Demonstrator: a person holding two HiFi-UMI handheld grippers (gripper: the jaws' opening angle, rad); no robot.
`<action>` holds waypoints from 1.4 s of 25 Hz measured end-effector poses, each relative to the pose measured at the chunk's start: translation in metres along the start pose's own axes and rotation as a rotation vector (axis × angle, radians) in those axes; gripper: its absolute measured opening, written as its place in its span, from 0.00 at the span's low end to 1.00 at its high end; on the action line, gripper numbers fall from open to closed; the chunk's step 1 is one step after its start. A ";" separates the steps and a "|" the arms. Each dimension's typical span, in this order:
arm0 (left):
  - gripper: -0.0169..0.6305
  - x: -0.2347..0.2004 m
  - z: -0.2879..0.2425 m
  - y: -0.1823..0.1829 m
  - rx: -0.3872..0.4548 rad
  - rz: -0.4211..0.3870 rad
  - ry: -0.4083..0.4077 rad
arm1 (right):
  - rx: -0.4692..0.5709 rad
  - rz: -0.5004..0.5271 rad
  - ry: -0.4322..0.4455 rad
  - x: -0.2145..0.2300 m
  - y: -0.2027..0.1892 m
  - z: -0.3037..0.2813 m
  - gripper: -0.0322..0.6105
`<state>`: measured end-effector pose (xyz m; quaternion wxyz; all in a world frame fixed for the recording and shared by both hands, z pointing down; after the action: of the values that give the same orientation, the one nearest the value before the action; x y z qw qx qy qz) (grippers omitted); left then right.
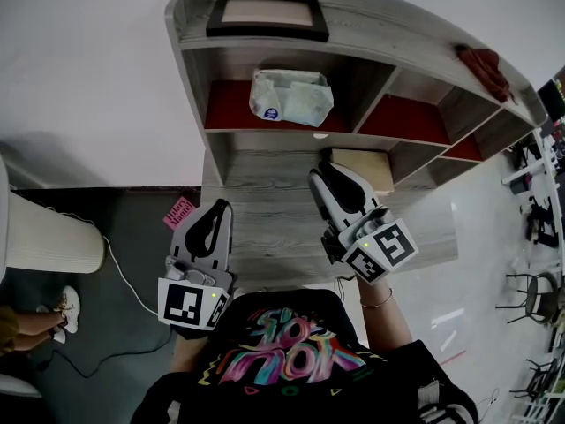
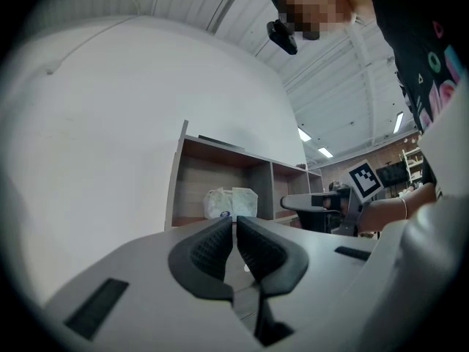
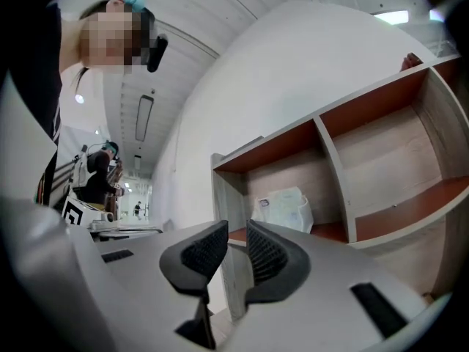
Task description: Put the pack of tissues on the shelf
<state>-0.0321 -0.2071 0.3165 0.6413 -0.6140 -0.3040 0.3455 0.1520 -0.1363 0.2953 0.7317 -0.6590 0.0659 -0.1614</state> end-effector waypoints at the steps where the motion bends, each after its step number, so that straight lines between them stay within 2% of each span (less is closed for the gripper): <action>1: 0.08 0.001 0.001 0.000 0.001 0.000 -0.001 | -0.003 -0.001 -0.002 -0.002 0.000 0.006 0.19; 4: 0.08 0.003 0.002 0.000 0.000 -0.002 -0.005 | 0.001 0.001 -0.023 -0.005 0.007 0.022 0.16; 8: 0.08 0.005 0.005 -0.001 0.000 -0.004 -0.003 | 0.023 0.038 -0.036 -0.013 0.035 0.030 0.14; 13: 0.08 0.010 0.007 -0.001 0.005 -0.006 -0.006 | 0.039 -0.028 -0.149 -0.001 0.011 0.074 0.10; 17: 0.08 0.011 0.010 -0.002 0.006 -0.004 -0.002 | 0.002 -0.019 -0.199 -0.002 0.001 0.092 0.08; 35: 0.08 0.000 0.014 -0.003 0.000 -0.009 0.037 | -0.016 -0.057 -0.237 -0.004 -0.015 0.103 0.08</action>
<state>-0.0433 -0.1990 0.3199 0.6482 -0.6190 -0.2950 0.3312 0.1775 -0.0393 0.3221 0.7241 -0.6809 -0.0386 -0.1026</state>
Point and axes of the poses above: the fingertips, and each gripper's own axes: z backward along the fingers, x to its right, y out of its top, the point moved 4 cm from there along z, backward along the fingers, and after that the axes turned 12 degrees about y, right-handed, at the moved point
